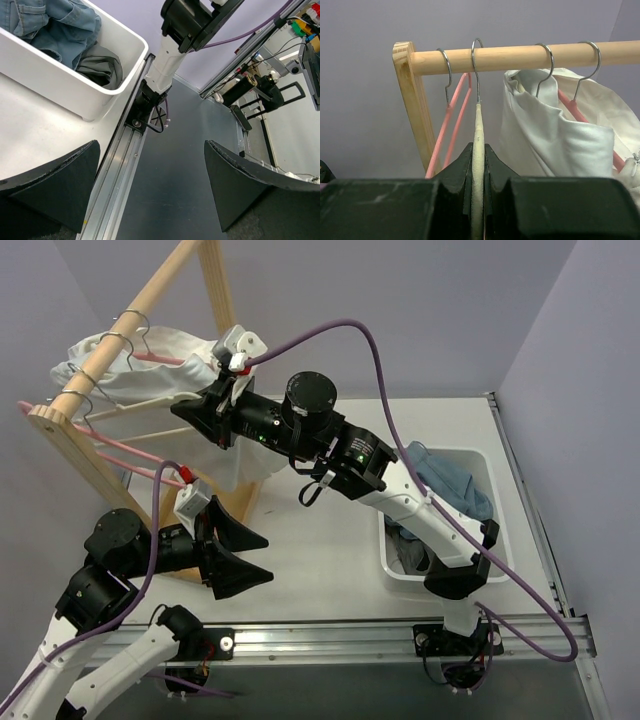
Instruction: Remove the skirt from the hanger
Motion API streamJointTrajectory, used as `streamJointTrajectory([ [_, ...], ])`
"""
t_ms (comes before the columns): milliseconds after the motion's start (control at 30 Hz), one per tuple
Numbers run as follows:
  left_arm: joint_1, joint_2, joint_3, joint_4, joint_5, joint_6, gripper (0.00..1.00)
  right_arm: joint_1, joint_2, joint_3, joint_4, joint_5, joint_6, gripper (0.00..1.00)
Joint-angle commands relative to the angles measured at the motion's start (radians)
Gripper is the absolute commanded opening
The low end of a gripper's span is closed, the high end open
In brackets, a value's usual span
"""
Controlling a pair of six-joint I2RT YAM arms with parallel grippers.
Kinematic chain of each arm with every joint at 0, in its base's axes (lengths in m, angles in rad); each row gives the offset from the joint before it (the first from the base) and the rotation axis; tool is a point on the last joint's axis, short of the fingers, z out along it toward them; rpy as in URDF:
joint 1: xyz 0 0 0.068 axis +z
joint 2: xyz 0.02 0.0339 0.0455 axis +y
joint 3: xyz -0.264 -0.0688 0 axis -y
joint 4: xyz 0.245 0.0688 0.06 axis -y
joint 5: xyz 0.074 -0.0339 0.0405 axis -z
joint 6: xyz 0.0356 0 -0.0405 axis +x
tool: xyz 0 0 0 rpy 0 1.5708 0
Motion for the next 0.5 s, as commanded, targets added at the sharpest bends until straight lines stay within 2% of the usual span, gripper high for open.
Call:
streamJointTrajectory([
  [0, -0.002, -0.001, 0.01, 0.006, 0.015, 0.026, 0.94, 0.004, -0.048, -0.025, 0.113, -0.013, 0.039, 0.0],
  [33, -0.002, 0.0, 0.009, 0.009, 0.016, 0.026, 0.94, 0.006, -0.062, -0.048, 0.117, -0.013, 0.055, 0.05],
  [67, -0.002, 0.0, 0.007, 0.01, 0.018, 0.026, 0.94, 0.004, -0.068, -0.059, 0.119, -0.01, 0.058, 0.18],
  [100, -0.002, 0.0, 0.004, 0.012, 0.021, 0.026, 0.94, 0.006, -0.083, -0.07, 0.122, 0.002, 0.065, 0.47],
  [167, -0.002, 0.0, -0.007, 0.019, 0.025, 0.023, 0.94, 0.004, -0.099, -0.094, 0.131, 0.046, 0.084, 0.72],
  [233, -0.002, -0.001, -0.013, 0.029, 0.028, 0.019, 0.94, 0.006, -0.119, -0.1, 0.134, 0.071, 0.082, 0.82],
  [300, -0.002, -0.004, -0.02, 0.033, 0.035, 0.016, 0.94, 0.0, -0.128, -0.1, 0.14, 0.12, 0.076, 0.88],
  [467, -0.002, -0.006, -0.033, 0.055, 0.047, 0.008, 0.94, -0.075, -0.114, -0.074, 0.14, 0.087, 0.111, 0.87],
])
